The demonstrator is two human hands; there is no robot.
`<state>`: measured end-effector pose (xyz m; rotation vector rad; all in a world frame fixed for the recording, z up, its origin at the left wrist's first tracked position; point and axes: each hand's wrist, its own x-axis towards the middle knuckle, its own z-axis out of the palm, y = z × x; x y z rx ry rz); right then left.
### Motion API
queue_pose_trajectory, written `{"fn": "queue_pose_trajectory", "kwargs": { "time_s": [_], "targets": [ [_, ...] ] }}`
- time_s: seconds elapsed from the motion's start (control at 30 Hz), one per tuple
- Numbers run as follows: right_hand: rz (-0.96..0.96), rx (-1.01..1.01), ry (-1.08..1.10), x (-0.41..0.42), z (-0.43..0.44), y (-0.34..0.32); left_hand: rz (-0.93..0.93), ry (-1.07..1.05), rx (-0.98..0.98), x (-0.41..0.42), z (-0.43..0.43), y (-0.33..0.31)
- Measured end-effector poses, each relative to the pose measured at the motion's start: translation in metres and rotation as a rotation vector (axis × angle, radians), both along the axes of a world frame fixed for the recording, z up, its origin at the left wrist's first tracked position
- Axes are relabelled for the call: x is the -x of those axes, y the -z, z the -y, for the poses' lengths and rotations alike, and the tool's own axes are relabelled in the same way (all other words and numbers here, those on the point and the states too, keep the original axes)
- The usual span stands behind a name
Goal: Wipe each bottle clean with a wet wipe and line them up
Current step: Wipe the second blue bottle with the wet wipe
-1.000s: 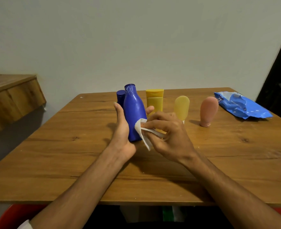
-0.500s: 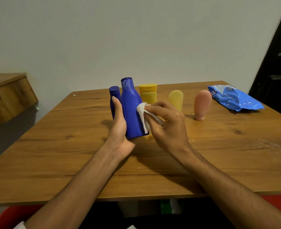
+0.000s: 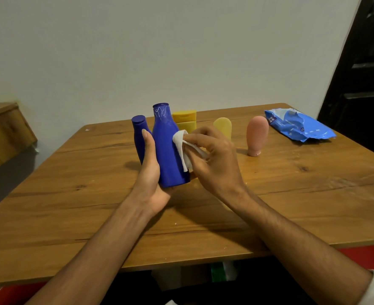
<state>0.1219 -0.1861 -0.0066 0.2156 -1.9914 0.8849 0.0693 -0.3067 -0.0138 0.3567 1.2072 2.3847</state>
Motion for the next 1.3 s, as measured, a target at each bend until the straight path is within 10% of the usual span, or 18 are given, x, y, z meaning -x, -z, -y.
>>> {"fn": "queue_pose_trajectory", "kwargs": {
  "time_s": [1.3],
  "targets": [
    [-0.153,-0.227,0.091,0.008,-0.016,0.003,-0.406,0.024,0.466,-0.013,0.001,0.003]
  ]
}}
